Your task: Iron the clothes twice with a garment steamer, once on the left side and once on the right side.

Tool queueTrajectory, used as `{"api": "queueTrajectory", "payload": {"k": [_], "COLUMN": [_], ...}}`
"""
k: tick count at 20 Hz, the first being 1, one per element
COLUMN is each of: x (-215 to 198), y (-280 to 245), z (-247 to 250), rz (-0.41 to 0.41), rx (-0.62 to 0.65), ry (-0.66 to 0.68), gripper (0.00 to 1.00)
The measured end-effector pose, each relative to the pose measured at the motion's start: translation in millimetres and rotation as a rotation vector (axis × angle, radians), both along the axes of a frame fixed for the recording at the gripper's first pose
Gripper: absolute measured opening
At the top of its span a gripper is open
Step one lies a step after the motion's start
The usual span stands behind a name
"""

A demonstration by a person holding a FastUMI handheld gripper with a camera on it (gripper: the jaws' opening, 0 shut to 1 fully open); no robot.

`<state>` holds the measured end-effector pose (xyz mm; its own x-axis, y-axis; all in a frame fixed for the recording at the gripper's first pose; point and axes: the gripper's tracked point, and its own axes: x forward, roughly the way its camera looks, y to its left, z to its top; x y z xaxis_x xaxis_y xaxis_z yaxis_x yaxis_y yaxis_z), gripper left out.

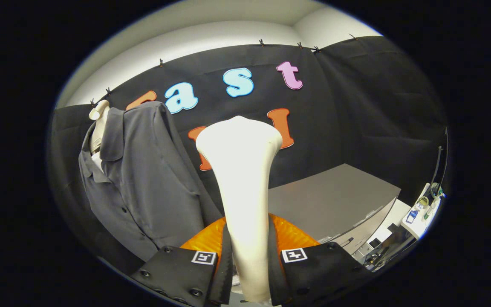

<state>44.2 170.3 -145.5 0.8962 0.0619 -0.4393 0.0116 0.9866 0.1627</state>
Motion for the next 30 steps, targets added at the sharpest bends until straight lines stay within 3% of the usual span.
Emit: {"api": "queueTrajectory", "payload": {"k": [6, 17, 30], "x": [-18, -47, -13], "y": [58, 144, 194], "z": [26, 20, -61], "rz": [0.045, 0.033, 0.027], "rx": [0.0, -0.024, -0.08], "ry": [-0.045, -0.037, 0.097], "gripper": [0.42, 0.42, 0.42]}}
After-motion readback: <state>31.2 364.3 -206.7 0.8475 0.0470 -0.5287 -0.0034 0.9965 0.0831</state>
